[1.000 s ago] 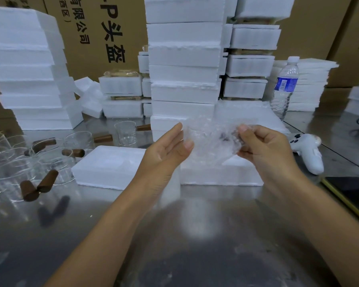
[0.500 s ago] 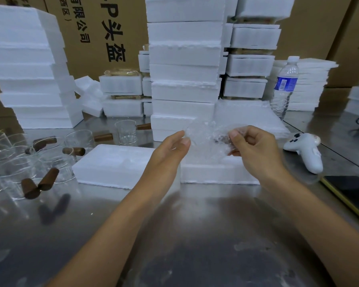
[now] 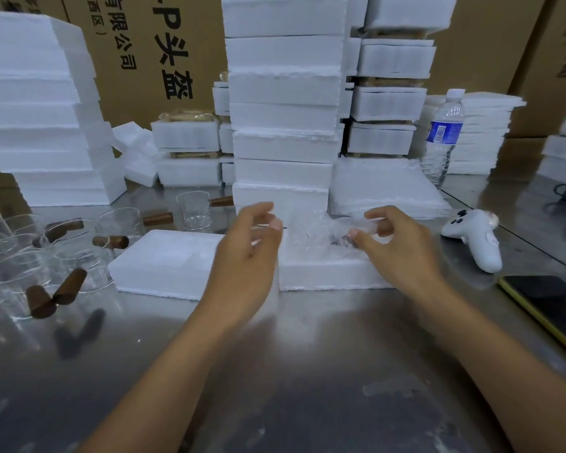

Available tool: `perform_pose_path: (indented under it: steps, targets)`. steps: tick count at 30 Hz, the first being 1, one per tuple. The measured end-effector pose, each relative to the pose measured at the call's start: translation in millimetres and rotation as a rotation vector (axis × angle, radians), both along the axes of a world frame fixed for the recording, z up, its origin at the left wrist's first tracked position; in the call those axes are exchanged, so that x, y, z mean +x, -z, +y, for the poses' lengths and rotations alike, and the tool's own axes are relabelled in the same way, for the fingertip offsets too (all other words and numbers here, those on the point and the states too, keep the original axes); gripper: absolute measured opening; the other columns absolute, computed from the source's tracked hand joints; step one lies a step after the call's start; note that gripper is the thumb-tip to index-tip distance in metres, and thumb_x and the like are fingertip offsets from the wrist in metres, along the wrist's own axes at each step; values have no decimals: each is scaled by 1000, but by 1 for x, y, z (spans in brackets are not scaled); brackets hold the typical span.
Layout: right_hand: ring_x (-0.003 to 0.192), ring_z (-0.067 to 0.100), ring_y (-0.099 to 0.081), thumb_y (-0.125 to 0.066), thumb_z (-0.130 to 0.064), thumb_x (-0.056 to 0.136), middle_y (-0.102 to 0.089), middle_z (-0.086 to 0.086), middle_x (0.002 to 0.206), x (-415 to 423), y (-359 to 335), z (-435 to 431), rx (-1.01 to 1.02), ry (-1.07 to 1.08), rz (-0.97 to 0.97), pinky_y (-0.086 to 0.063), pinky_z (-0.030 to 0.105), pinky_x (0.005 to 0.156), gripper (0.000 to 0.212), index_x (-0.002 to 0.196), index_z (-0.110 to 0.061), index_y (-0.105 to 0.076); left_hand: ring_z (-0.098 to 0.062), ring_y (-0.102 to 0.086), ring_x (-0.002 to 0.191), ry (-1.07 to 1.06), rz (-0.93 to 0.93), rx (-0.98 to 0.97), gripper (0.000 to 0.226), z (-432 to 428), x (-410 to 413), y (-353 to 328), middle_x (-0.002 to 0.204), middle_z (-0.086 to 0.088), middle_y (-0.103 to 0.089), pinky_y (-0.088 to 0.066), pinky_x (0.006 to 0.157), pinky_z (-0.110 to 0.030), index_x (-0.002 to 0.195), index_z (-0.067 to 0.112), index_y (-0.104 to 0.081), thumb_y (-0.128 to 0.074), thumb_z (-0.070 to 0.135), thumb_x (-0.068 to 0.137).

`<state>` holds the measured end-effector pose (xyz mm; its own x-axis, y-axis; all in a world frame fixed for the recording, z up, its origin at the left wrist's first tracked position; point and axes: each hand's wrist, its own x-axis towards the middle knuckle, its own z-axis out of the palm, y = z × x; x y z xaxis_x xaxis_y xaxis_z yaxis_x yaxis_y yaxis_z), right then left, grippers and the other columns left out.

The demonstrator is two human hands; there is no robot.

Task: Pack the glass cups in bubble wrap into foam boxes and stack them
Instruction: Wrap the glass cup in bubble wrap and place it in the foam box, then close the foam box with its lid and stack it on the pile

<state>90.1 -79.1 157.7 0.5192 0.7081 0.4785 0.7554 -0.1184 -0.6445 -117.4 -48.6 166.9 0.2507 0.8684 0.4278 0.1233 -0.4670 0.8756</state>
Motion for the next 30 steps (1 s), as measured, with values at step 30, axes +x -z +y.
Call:
perform_pose_path:
  steps: [30]
  targets:
    - [92, 18, -52, -55, -10, 87, -53, 1, 110, 19, 7, 11, -110, -62, 474, -38, 25, 71, 45, 131, -17, -47, -12, -58, 99, -72, -515, 386, 27, -16, -36, -45, 107, 10, -60, -53, 75, -37, 122, 21, -50, -45, 24, 96]
